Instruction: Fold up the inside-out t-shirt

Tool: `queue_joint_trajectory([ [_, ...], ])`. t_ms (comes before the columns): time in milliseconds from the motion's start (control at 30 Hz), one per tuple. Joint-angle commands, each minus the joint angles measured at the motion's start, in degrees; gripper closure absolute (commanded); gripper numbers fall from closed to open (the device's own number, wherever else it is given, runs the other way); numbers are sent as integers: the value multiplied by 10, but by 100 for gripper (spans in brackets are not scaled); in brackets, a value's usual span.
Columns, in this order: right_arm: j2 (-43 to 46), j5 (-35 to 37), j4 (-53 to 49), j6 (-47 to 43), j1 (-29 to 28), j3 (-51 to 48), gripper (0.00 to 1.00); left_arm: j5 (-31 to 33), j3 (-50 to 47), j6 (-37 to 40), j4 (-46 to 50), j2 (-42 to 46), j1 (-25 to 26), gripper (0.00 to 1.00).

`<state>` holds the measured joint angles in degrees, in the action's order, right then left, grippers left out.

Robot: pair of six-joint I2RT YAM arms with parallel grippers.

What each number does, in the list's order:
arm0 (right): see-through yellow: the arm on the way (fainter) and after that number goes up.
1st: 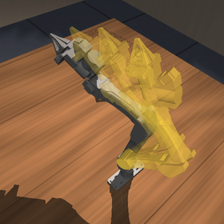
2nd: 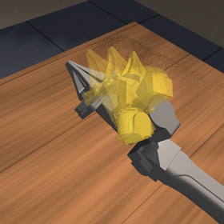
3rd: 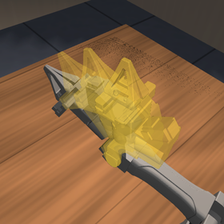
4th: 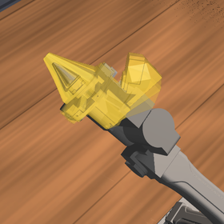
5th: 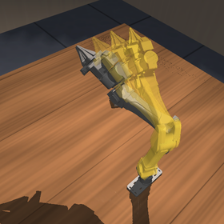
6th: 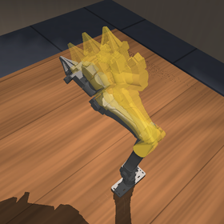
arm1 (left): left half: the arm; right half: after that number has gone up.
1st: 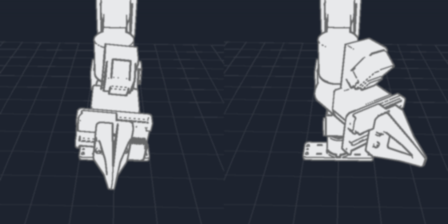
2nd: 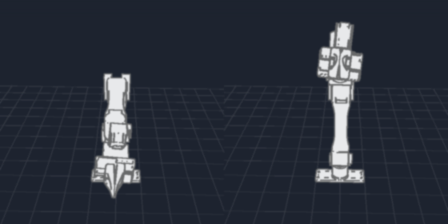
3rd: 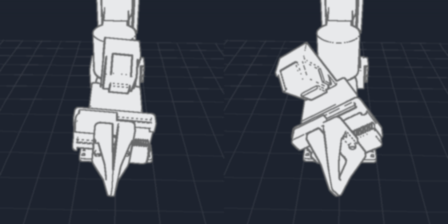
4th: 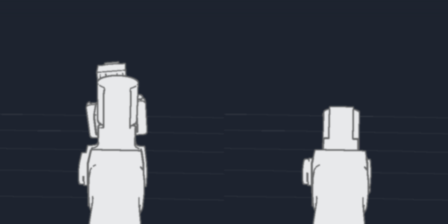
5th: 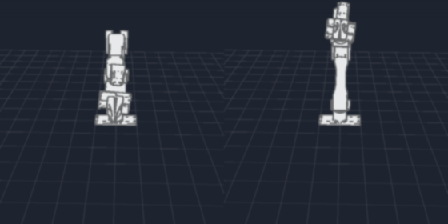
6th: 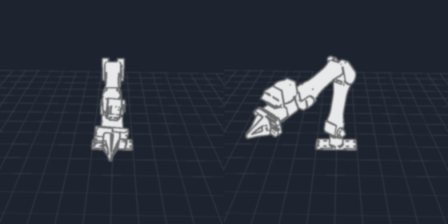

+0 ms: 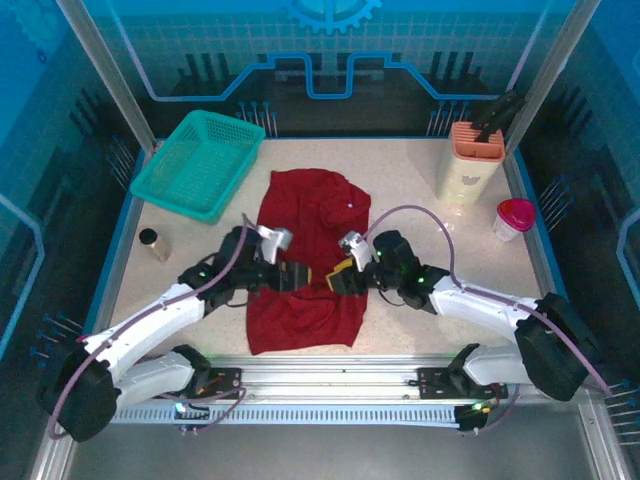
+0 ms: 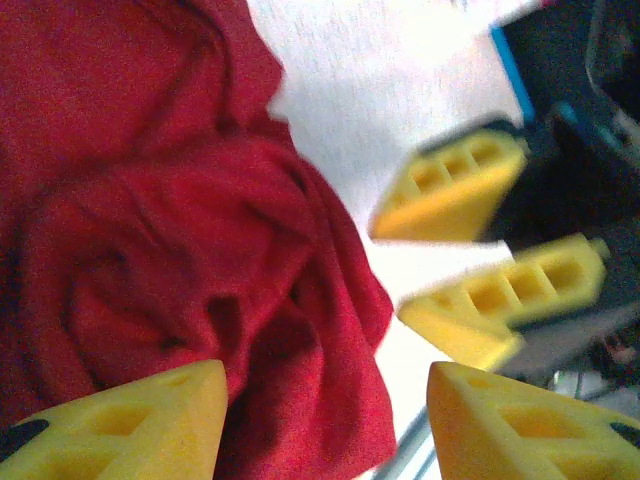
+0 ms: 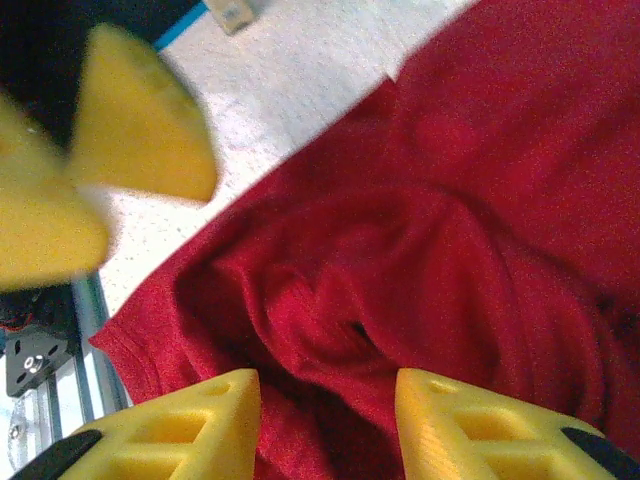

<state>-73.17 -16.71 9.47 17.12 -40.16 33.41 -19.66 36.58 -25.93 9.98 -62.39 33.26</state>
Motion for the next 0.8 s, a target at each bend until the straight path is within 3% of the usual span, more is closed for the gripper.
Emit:
queue_joint_trajectory([
  [0, 16, 58, -22, 58, 21, -39, 57, 58, 31, -21, 51, -63, 25, 46],
  [167, 39, 59, 13, 101, 66, -74, 54, 128, 67, -54, 83, -143, 58, 50],
  [333, 43, 46, 24, 88, 67, -78, 54, 149, 94, -74, 91, -188, 70, 53],
  [400, 39, 34, 36, 77, 66, -78, 54, 158, 98, -75, 82, -200, 73, 60],
  [433, 37, 30, 40, 68, 65, -76, 54, 162, 99, -74, 76, -206, 73, 71],
  [533, 32, 27, 56, -3, 40, -78, 54, 178, 121, -59, 92, -201, 72, 99],
  [633, 30, 50, 96, -140, -7, -82, 55, 168, 146, -39, 126, -156, 72, 100],
  [767, 19, -11, 201, -280, -39, -99, 58, 48, 138, -24, 110, -78, 71, 100],
])
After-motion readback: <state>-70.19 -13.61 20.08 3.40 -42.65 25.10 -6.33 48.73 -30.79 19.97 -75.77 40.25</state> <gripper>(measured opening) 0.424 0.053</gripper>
